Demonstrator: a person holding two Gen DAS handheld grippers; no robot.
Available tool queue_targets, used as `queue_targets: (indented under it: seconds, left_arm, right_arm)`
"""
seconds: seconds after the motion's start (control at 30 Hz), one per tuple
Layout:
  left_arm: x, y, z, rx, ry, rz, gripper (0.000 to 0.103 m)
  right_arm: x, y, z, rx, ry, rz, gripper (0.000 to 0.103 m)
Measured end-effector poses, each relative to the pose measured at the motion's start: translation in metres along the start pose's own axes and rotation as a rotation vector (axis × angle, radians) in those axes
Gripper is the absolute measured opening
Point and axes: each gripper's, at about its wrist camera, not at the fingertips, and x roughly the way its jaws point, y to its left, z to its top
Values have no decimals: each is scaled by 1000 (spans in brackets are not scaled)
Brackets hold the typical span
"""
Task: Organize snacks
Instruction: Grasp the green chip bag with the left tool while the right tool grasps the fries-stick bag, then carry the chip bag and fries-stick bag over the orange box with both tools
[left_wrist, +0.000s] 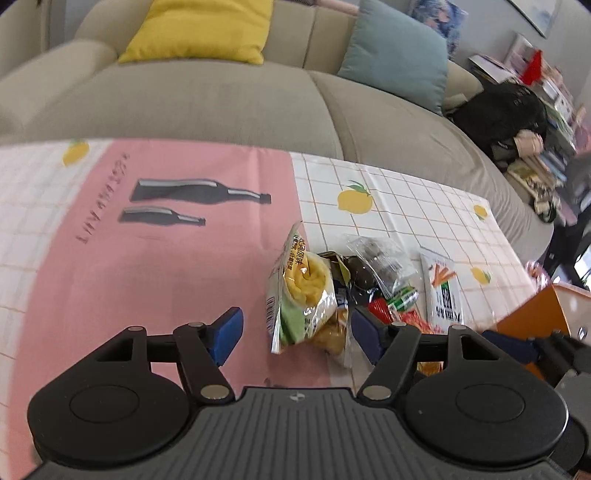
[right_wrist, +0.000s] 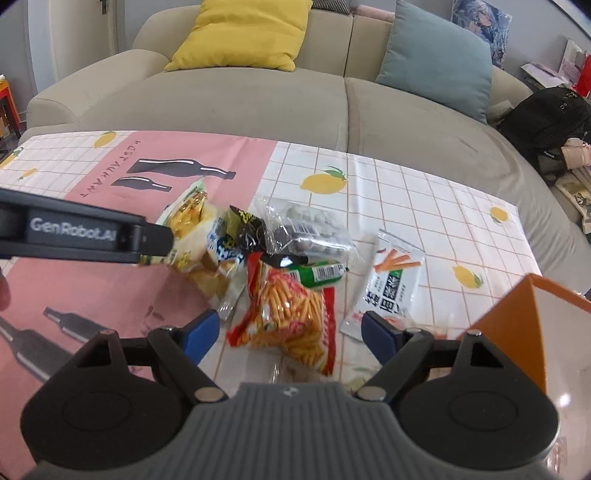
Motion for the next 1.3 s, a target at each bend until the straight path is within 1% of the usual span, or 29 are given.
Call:
queue_targets:
  seconds: [0.07,0.17,0.33,0.4,0.43,0.47,0.5,0.57,0.73,0.77,0.8,0.93,1.0,1.13,1.23,1.3]
  left_arm:
    - [12,4,3,-25,20,-9,79]
    - [28,5,6,-31,49,-3,78]
    - [49,3,8,-31,90,-10,74]
    - [55,3,8,-35,111,-14,67]
    - [57,3,8,-43,120,-19,67]
    - [57,4,8,-52,124,-26,64]
    - [57,4,7,-59,125,-30,62]
    - [57,3,8,-56,124,-24,62]
    - [54,-3,7,-39,141,4,59]
    - [53,-3,7,-37,145,7,51]
    - [52,-4,6,-36,145,7,48]
    - [42,-5,4,-33,146,25,46]
    - [33,-5,2,-40,132,25,44]
    - [12,-8,-3,-52,111,25,43]
    - [-4,-10,-10,-64,118,46,43]
    - [-17,-10,-17,-88,119,44,43]
  right_arm:
    - [9,0,3,-3,13,-5,82]
    - [21,1,6,-6,30,-6,81]
    - [38,1,5,-1,65,-3,72]
    - [40,1,4,2,72,2,65]
    - [41,1,3,11,78,10,65]
    - [42,1,3,12,78,16,63]
    - [43,1,3,12,79,19,59]
    - [43,1,2,8,78,18,58]
    - [42,0,2,13,77,27,54]
    - [43,-1,2,13,75,28,52]
    - [42,-1,1,16,76,29,51]
    - [35,-2,1,21,76,22,47]
    - [28,-3,1,18,61,33,46]
    - [11,-4,-1,13,43,49,45]
    - [-5,-6,-5,31,27,74,44]
    - [-18,-6,-9,40,14,89,43]
